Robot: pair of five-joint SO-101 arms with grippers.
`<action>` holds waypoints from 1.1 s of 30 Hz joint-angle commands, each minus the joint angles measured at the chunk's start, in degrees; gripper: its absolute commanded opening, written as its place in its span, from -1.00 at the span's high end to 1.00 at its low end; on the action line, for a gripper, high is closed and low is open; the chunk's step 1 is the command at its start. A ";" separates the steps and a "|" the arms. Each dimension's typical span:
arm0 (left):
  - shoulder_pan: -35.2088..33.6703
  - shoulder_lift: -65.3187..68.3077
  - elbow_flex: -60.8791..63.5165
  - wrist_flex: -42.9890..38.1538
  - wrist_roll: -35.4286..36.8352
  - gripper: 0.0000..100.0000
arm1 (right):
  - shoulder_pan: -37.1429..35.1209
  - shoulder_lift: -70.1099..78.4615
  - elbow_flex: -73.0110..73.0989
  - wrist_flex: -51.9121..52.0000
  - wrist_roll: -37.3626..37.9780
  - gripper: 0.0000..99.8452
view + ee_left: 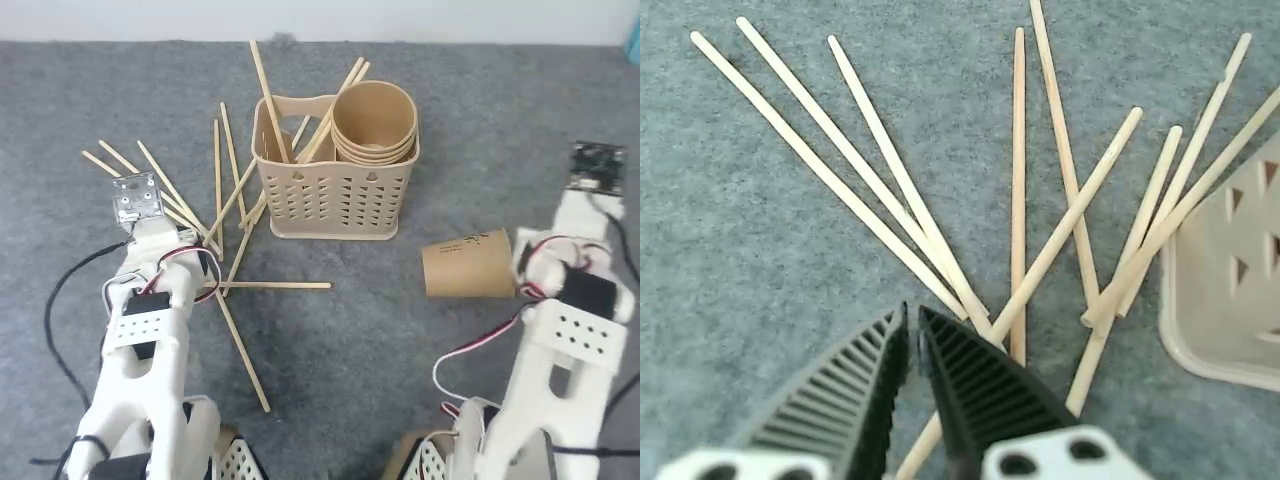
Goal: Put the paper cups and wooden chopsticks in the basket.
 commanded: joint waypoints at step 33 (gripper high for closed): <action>-0.44 -0.70 -2.51 -1.41 -0.26 0.97 | -42.15 -7.43 -0.35 1.27 1.85 0.98</action>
